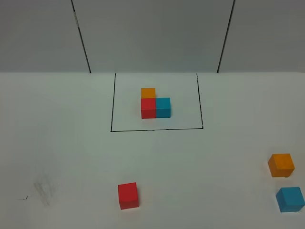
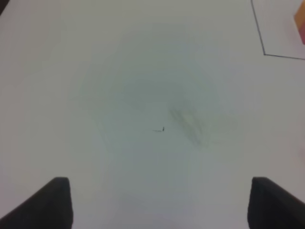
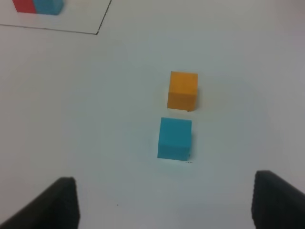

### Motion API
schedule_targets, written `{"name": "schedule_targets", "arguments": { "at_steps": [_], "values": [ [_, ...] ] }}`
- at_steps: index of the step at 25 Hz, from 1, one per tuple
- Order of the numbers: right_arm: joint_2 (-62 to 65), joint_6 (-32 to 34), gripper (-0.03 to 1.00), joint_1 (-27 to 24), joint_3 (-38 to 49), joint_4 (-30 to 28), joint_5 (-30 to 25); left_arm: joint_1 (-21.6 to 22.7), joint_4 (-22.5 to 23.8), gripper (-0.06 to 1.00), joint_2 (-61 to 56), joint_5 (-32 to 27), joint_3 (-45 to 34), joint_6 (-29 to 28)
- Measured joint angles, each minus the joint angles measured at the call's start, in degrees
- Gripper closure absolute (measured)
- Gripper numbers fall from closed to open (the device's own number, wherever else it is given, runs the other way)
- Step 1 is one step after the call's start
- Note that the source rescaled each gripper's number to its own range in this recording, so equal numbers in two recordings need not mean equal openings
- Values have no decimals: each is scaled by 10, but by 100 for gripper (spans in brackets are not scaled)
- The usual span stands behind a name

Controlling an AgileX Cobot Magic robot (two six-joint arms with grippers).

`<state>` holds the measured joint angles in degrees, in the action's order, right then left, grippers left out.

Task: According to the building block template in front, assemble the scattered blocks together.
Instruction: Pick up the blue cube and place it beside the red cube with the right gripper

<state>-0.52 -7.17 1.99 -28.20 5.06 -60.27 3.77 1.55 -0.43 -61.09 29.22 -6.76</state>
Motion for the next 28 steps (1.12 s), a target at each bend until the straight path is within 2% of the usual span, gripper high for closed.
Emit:
{"name": "schedule_targets", "arguments": {
  "at_steps": [5, 21, 24, 28],
  "values": [
    [0, 0, 43, 0, 0, 0, 0, 24, 0, -5, 0, 0, 0, 1],
    [-2, 6, 43, 0, -1, 2, 2, 25, 0, -5, 0, 0, 0, 2],
    [-36, 20, 43, 0, -15, 2, 38, 25, 0, -5, 0, 0, 0, 2],
    [-151, 31, 43, 0, -35, 4, 96, 25, 0, -5, 0, 0, 0, 2]
  ]
}}
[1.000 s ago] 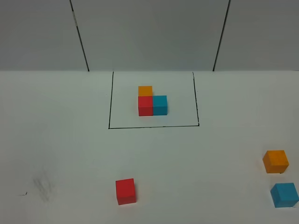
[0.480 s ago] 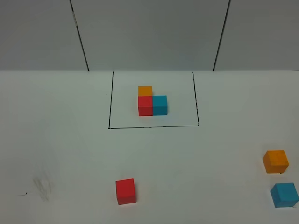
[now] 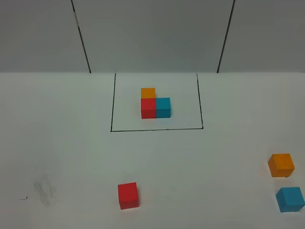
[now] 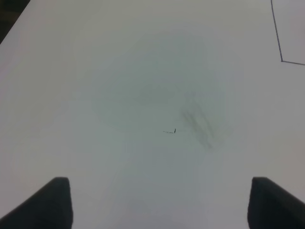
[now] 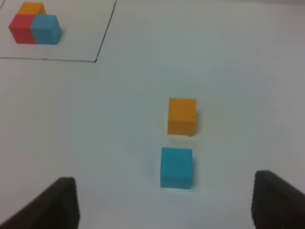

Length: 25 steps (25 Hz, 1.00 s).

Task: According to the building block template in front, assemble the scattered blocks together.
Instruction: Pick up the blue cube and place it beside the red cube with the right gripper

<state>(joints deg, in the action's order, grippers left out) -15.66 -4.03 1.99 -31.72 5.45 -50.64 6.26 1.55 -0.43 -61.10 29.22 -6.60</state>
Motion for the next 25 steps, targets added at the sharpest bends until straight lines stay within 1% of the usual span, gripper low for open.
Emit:
{"name": "schedule_targets", "arguments": {
  "at_steps": [5, 7, 9, 11, 13, 16, 20, 25],
  "values": [
    [-177, 1, 43, 0, -31, 5, 99, 0, 0, -5, 0, 0, 0, 0],
    [-245, 1, 43, 0, -54, 7, 119, 0, 0, -5, 0, 0, 0, 0],
    [-316, -2, 43, 0, -83, 8, 123, 0, 0, -5, 0, 0, 0, 0],
    [-375, -14, 43, 0, -109, 8, 118, 0, 0, -5, 0, 0, 0, 0],
    [-425, -22, 43, 0, -134, 8, 98, 0, 0, -5, 0, 0, 0, 0],
    [-482, -25, 43, 0, -156, 8, 41, 0, 0, -5, 0, 0, 0, 0],
    [-526, -26, 43, 0, -157, 7, -25, 0, 0, -5, 0, 0, 0, 0],
    [-544, -26, 43, 0, -160, 8, -41, 0, 0, -5, 0, 0, 0, -1]
  ]
}}
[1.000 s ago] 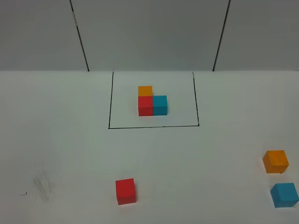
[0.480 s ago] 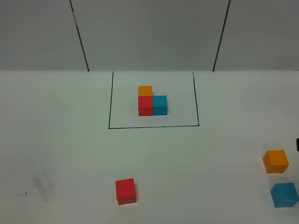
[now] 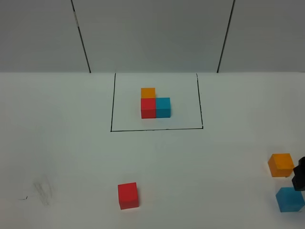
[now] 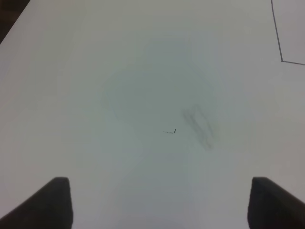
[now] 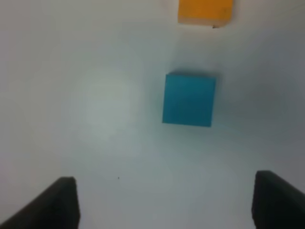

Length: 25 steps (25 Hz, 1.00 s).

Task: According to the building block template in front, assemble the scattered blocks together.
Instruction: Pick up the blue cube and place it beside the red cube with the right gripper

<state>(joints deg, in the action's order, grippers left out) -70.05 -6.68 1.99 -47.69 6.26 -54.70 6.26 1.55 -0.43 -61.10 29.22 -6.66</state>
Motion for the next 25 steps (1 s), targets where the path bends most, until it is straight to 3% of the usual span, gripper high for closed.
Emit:
{"name": "schedule_targets", "arguments": {
  "at_steps": [4, 17, 25],
  "values": [
    [-38, -1, 43, 0, 0, -1, 5, 0, 0, -5, 0, 0, 0, 0],
    [-230, 13, 43, 0, 0, -5, 136, 0, 0, -5, 0, 0, 0, 0],
    [-274, 21, 43, 0, 0, -5, 158, 0, 0, -5, 0, 0, 0, 0]
  ]
}}
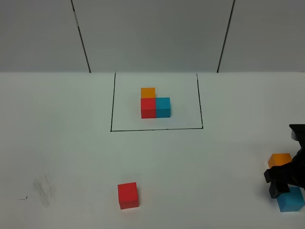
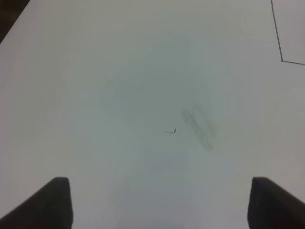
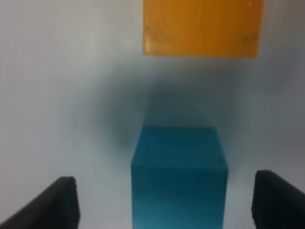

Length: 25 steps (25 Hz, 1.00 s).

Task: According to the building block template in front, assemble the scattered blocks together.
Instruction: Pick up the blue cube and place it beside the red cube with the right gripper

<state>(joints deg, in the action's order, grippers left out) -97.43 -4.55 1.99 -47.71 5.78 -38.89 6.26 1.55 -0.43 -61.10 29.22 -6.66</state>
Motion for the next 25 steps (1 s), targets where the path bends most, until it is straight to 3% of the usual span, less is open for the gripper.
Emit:
{"name": "schedule_targets", "arguments": {
  "at_steps": [11, 13, 16, 20, 25],
  "values": [
    [-37, 7, 46, 0, 18, 0, 45, 0, 0, -5, 0, 0, 0, 0],
    [-37, 7, 59, 0, 18, 0, 48, 0, 0, -5, 0, 0, 0, 0],
    [-37, 7, 97, 0, 18, -2, 49, 0, 0, -5, 0, 0, 0, 0],
    [-37, 7, 95, 0, 18, -5, 35, 0, 0, -5, 0, 0, 0, 0],
    [-7, -12, 95, 0, 19, -18, -31, 0, 0, -5, 0, 0, 0, 0]
  ]
}}
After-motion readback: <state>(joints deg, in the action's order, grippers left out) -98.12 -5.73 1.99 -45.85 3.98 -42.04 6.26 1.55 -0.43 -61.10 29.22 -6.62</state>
